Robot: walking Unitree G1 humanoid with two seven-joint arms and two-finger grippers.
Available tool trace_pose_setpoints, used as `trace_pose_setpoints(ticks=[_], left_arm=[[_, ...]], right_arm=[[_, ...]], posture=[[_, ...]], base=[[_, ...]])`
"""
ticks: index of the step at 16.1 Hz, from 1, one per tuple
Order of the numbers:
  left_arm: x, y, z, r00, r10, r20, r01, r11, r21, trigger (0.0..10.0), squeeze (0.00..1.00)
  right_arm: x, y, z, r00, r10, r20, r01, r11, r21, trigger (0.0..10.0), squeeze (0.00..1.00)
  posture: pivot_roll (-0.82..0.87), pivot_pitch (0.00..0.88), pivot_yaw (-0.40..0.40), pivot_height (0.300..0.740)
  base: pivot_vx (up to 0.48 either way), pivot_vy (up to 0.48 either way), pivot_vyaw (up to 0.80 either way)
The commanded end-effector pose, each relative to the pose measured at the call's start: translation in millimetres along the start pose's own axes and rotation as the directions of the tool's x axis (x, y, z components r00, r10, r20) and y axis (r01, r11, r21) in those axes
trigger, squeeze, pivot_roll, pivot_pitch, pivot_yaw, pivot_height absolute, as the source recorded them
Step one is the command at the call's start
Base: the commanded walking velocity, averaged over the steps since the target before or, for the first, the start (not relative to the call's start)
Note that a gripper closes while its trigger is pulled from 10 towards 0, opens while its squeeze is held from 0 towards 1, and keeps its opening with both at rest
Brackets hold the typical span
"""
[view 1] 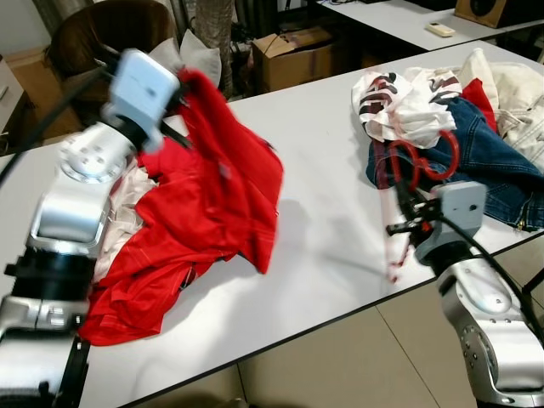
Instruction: Hang hanger
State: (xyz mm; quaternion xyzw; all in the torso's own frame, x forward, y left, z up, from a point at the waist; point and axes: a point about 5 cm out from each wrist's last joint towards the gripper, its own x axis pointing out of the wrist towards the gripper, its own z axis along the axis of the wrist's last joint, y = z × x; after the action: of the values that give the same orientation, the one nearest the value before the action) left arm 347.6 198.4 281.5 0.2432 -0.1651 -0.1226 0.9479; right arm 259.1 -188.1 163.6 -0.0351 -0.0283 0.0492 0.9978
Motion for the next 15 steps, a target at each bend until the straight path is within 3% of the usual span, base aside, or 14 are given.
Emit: trace_pose_setpoints(ticks=[1,2,3,4,5,6,7,8,9,11,12,13,14,15], left_arm=[[2.0,15.6,44,0.963,0.081,0.257,-0.063,0.995,-0.08,0.5,0.0],[-4.7,14.0,79,0.874,0.06,0.482,0.029,0.984,-0.176,0.4,0.0],[-6.4,11.5,80,0.873,0.038,0.487,0.041,0.988,-0.151,0.4,0.0],[-8.9,-0.3,69,0.898,-0.029,0.439,0.095,0.987,-0.128,0.0,0.0],[-12.3,-23.2,44,0.933,-0.168,0.317,0.206,0.974,-0.09,0.0,0.0],[-18.5,-42.9,26,0.929,-0.302,0.213,0.318,0.947,-0.046,0.0,0.0],[-21.3,-49.5,20,0.92,-0.346,0.182,0.357,0.933,-0.033,0.0,0.0],[-28.5,-64.2,1,0.902,-0.425,0.079,0.427,0.904,-0.006,0.0,0.0],[-38.1,-81.8,-12,0.856,-0.517,0.002,0.517,0.856,-0.008,0.0,0.0],[-58.3,-118.4,-8,0.729,-0.684,0.022,0.682,0.723,-0.108,0.0,0.0],[-66.4,-131.9,-9,0.675,-0.738,0.021,0.731,0.664,-0.157,10.0,0.0],[-69.8,-137.7,-10,0.652,-0.758,0.02,0.748,0.639,-0.179,10.0,0.0],[-78.2,-151.5,-11,0.603,-0.797,0.044,0.78,0.577,-0.241,10.0,1.0],[-84.5,-155.8,-8,0.562,-0.825,0.059,0.805,0.53,-0.267,10.0,1.0]], right_arm=[[1.9,-6.2,16,0.995,-0.046,0.092,0.044,0.999,0.027,10.0,0.0],[0.4,-11.7,20,0.992,-0.068,0.111,0.064,0.997,0.035,10.0,0.0],[0.1,-12.1,19,0.992,-0.068,0.11,0.065,0.997,0.035,10.0,0.0],[-1.3,-10.4,17,0.993,-0.062,0.103,0.059,0.998,0.031,10.0,0.0],[-2.4,-7.9,15,0.993,-0.059,0.101,0.057,0.998,0.028,10.0,0.0],[-2.8,-6.3,14,0.994,-0.057,0.095,0.054,0.998,0.027,10.0,0.0],[-2.9,-5.9,14,0.994,-0.056,0.093,0.054,0.998,0.027,10.0,0.0],[-2.8,-5.3,12,0.995,-0.052,0.081,0.051,0.999,0.017,10.0,0.0],[-3.6,-5.6,10,0.996,-0.05,0.07,0.05,0.999,-0.001,10.0,0.0],[-6.0,-9.6,5,0.998,-0.062,0.034,0.062,0.998,-0.006,10.0,0.0],[-6.5,-10.1,1,0.998,-0.062,0.011,0.062,0.998,-0.01,10.0,0.0],[-6.6,-10.3,0,0.998,-0.062,-0.001,0.062,0.998,-0.013,10.0,0.0],[-7.2,-12.0,-6,0.997,-0.07,-0.042,0.069,0.997,-0.023,10.0,0.0],[-8.6,-15.2,-11,0.994,-0.084,-0.074,0.082,0.996,-0.038,10.0,0.0]], posture=[[-0.18,0.0,0.129,0.74],[-0.18,0.0,0.13,0.74],[-0.18,0.0,0.13,0.74],[-0.17,0.0,0.129,0.74],[-0.17,0.0,0.128,0.74],[-0.17,0.0,0.127,0.74],[-0.17,0.0,0.127,0.74],[-0.17,0.0,0.129,0.74],[-0.18,0.0,0.131,0.74],[-0.18,0.0,0.129,0.74],[-0.18,0.002,0.128,0.74],[-0.18,0.002,0.128,0.74],[-0.19,0.004,0.128,0.74],[-0.19,0.002,0.129,0.74]], base=[[0.0,0.0,0.0],[0.0,0.0,0.0],[0.0,0.0,0.0],[0.0,0.0,0.0],[0.0,0.0,0.0],[0.0,0.0,0.0],[0.0,0.0,0.0],[0.0,0.0,0.0],[0.0,0.0,0.0],[0.0,0.0,0.0],[0.0,0.0,0.0],[0.0,0.0,0.0],[0.0,0.0,0.0],[0.0,0.0,0.0]])
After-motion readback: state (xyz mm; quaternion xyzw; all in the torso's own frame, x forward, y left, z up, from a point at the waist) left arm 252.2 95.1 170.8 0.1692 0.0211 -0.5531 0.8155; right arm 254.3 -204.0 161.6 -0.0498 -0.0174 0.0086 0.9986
